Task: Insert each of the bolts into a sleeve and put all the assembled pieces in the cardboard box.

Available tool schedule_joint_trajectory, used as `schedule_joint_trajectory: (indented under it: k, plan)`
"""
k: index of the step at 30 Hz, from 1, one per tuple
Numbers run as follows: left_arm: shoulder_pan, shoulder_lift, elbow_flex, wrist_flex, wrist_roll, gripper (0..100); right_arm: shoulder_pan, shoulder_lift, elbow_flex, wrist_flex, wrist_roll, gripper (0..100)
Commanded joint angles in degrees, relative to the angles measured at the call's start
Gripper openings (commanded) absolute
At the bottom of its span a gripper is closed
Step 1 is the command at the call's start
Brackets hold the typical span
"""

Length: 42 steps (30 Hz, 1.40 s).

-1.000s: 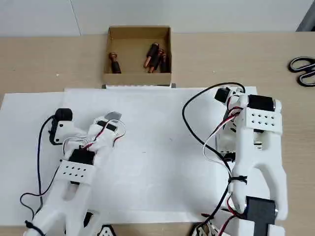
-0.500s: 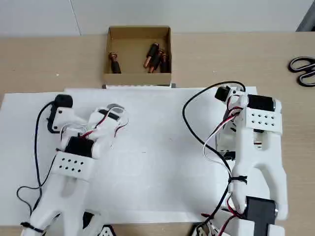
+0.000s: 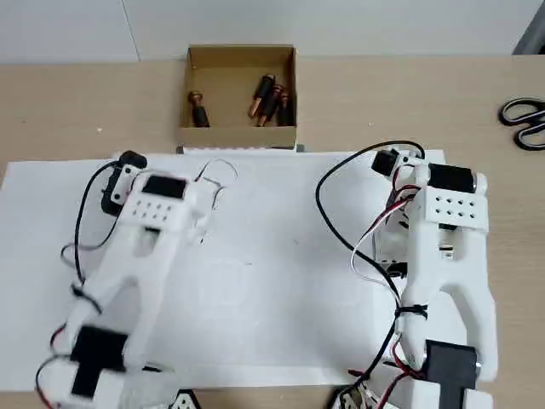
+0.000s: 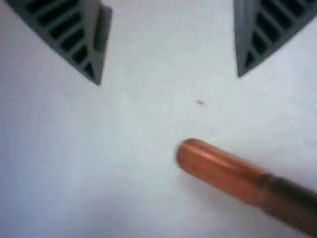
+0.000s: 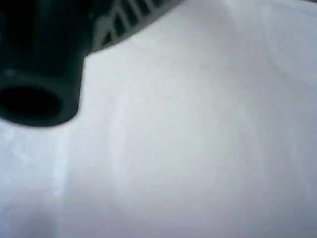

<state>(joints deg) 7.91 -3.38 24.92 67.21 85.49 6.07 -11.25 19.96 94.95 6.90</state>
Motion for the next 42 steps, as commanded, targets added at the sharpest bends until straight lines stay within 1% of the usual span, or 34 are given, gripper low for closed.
schedule_joint_trajectory:
  k: [1,4,8,12,21,26,30,42]
  plan:
    - [-0.44,4.04,-6.29,4.4,0.88,16,0.4,-1.89,-0.26,-0.84,-0.35,0.4]
    - [-0.44,5.89,-6.73,5.1,1.05,16,0.4,-1.89,-0.18,-1.63,-0.35,0.4]
    - [-0.35,7.38,-6.55,5.1,4.31,16,0.4,-1.8,-0.18,-2.68,-0.35,0.4]
    - [-0.62,7.65,-6.64,4.92,4.48,16,0.4,-1.8,-0.18,-2.77,-0.35,0.4]
    - [-8.26,7.82,-6.64,4.75,5.36,16,0.4,-1.8,-0.18,-2.77,-0.35,0.4]
    - [-7.91,7.91,-6.11,4.57,6.42,16,0.4,-1.8,-0.18,-2.77,-0.35,0.4]
    - [-7.82,8.7,-4.09,1.76,6.24,16,0.4,-1.8,-0.18,-2.77,-0.35,0.4]
    - [-10.55,12.22,-3.82,0.7,6.15,16,0.4,-1.8,-0.18,-2.77,-0.35,0.4]
